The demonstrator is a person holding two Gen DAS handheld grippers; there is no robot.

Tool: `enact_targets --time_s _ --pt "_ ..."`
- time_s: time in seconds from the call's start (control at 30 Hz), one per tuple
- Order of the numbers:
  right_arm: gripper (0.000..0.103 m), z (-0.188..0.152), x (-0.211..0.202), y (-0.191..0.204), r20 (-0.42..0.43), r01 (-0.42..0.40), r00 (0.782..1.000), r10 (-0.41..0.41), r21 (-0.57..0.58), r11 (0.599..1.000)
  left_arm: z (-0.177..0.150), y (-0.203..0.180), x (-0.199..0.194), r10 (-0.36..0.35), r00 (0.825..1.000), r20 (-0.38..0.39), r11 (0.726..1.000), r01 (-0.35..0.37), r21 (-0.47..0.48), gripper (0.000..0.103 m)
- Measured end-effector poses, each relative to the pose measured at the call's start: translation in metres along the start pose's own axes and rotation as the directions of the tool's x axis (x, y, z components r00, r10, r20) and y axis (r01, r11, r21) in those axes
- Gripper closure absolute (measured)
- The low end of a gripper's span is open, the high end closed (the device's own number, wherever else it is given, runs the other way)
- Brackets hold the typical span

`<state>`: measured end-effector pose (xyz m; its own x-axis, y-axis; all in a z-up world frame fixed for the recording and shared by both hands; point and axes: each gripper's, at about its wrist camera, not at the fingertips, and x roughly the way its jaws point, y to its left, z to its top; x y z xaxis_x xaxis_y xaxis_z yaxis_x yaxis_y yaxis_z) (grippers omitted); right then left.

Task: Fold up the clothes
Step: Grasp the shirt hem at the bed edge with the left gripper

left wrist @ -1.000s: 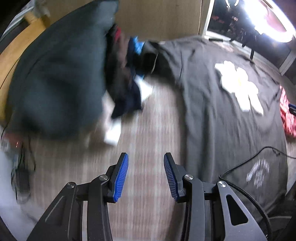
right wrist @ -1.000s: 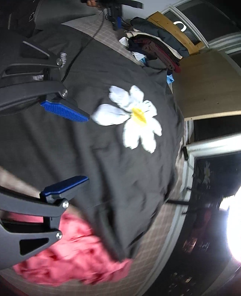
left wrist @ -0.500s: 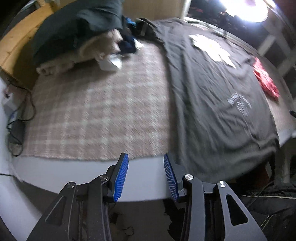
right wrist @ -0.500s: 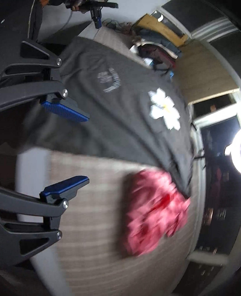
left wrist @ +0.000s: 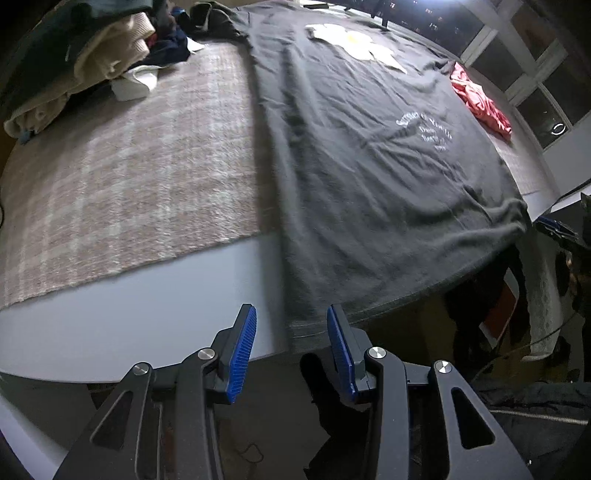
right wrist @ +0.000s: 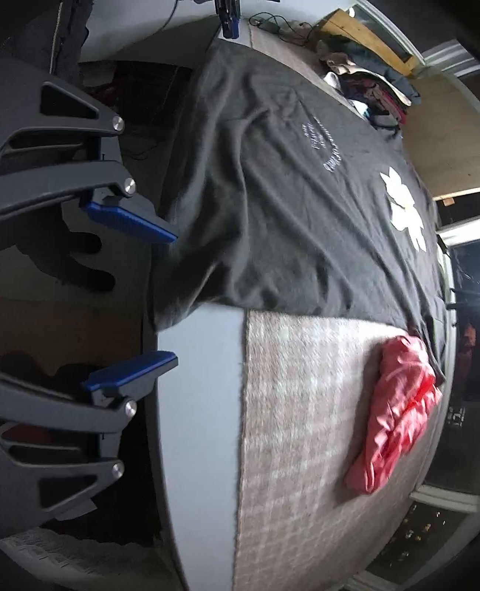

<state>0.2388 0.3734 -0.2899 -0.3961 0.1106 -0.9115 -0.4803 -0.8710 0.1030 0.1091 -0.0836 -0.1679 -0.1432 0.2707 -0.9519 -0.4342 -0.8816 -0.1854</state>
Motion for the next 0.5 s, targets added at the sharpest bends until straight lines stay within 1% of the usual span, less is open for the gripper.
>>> enact_targets --time_s 0.13,0.3,0.4,0.43,0.47,0.5 --pt "0.043 -0.004 0.011 0.004 -0.030 0.004 1.000 -0.005 -0.017 1.000 0.002 -0.011 0.010 0.032 0.999 -0.021 0.999 -0.031 0.028 0.065" --pt "0.043 -0.005 0.019 0.004 -0.038 -0.023 0.999 0.022 -0.015 1.000 0.006 -0.016 0.015 0.043 0.999 -0.019 0.999 -0.043 0.013 0.064" --pt "0.044 -0.002 0.021 0.005 -0.030 -0.034 0.999 0.034 -0.012 0.999 0.009 -0.022 0.018 0.054 0.999 -0.009 0.998 -0.054 0.027 0.068" --pt "0.047 -0.001 0.022 0.006 -0.027 -0.037 0.999 0.037 -0.012 0.999 0.010 -0.025 0.019 0.056 0.998 -0.005 0.998 -0.056 0.036 0.081" --pt "0.066 -0.001 0.021 0.007 -0.022 -0.037 0.999 0.036 -0.018 0.999 0.010 -0.028 0.020 0.051 0.999 -0.005 0.998 -0.050 0.041 0.090" --pt "0.087 -0.003 0.021 0.010 -0.028 -0.055 0.998 0.054 -0.026 0.998 0.010 -0.030 0.021 0.042 0.999 -0.007 0.998 -0.041 0.044 0.095"
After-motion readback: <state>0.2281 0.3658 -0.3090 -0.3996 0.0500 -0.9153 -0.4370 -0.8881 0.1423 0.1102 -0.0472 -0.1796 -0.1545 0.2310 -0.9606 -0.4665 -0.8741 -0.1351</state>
